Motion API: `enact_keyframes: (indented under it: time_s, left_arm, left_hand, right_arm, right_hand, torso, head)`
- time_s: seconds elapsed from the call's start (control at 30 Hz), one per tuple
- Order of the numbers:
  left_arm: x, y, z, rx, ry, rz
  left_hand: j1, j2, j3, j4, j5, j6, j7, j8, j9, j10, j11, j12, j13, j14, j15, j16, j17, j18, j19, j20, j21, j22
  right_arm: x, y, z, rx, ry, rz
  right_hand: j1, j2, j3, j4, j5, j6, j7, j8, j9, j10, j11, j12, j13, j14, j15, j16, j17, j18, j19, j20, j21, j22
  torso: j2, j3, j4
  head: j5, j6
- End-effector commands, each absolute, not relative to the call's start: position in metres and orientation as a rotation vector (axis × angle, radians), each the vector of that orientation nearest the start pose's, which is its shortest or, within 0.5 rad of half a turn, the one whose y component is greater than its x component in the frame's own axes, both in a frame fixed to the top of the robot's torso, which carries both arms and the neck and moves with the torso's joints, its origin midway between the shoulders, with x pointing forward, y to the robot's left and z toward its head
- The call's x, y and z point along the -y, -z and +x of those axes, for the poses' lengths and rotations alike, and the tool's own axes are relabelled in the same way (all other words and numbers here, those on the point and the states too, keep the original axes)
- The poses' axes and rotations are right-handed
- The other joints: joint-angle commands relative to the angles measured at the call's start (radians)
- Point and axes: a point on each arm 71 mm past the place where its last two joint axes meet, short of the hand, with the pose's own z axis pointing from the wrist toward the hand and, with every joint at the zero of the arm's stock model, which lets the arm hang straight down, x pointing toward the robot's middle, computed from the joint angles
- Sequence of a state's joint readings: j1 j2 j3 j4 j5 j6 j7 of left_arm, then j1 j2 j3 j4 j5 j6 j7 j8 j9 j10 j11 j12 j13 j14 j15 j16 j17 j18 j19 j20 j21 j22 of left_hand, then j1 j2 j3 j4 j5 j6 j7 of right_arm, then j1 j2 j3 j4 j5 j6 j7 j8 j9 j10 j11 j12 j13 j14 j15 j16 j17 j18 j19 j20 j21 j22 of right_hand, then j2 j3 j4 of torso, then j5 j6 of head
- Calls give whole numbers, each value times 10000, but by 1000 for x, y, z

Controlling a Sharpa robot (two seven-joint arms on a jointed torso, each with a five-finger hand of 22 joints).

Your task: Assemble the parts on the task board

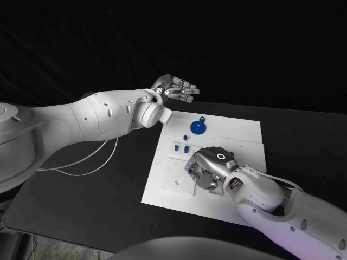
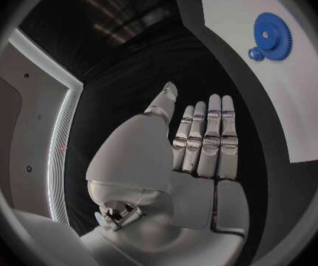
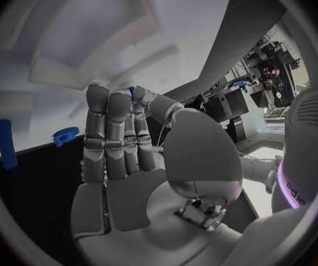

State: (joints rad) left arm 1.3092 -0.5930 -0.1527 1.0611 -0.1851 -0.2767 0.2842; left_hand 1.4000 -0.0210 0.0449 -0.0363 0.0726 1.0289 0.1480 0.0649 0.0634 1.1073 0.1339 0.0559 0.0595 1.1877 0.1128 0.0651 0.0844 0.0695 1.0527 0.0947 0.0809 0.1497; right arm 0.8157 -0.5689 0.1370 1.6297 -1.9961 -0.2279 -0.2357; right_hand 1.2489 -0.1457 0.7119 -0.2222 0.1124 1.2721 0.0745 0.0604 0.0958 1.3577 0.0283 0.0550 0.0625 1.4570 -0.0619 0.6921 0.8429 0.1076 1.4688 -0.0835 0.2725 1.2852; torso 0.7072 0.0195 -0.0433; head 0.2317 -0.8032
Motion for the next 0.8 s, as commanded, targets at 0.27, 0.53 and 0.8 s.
enact_keyframes:
  time_s: [0.27, 0.53, 0.8]
  left_arm:
    - [-215, 182, 573, -15175, 12444, -8941]
    - [-216, 182, 573, -15197, 12439, -8954]
    - [-218, 182, 573, -15192, 12412, -8972]
  left_hand:
    - [-8, 121, -97, -4, -38, -77, -15, -11, -8, -86, 14, 45, -2, -70, 11, -22, 11, -115, 62, 47, 111, -147]
    - [-8, 121, -97, -4, -38, -77, -15, -11, -8, -86, 14, 45, -2, -70, 11, -22, 11, -115, 62, 47, 111, -147]
    - [-8, 121, -97, -4, -38, -77, -15, -11, -8, -86, 14, 45, -2, -70, 11, -22, 11, -115, 62, 47, 111, -147]
  right_arm:
    - [40, 268, 384, -16597, -7585, -5172]
    - [44, 268, 384, -16546, -7774, -4874]
    - [50, 260, 382, -15946, -8180, -4281]
  right_hand:
    - [-36, 104, 64, -32, -77, -237, 109, 11, -64, -359, 79, 46, -6, -12, 49, 57, -51, 156, 265, -2, -133, 11]
    - [13, -509, -311, -283, 200, -1328, 308, 15, -313, -1882, 516, 45, -32, -152, 283, -6, -211, 410, 152, 232, -307, -26]
    - [667, -649, -1823, -426, 89, -2265, -52, 20, -329, -3186, 800, 108, -39, -262, 476, -123, -1000, 670, 189, 479, -794, -340]
  torso:
    - [-2, -7, 3]
    - [0, 4, -3]
    - [0, 11, -7]
  head:
    - [-37, 27]
    - [-40, 52]
    - [-70, 99]
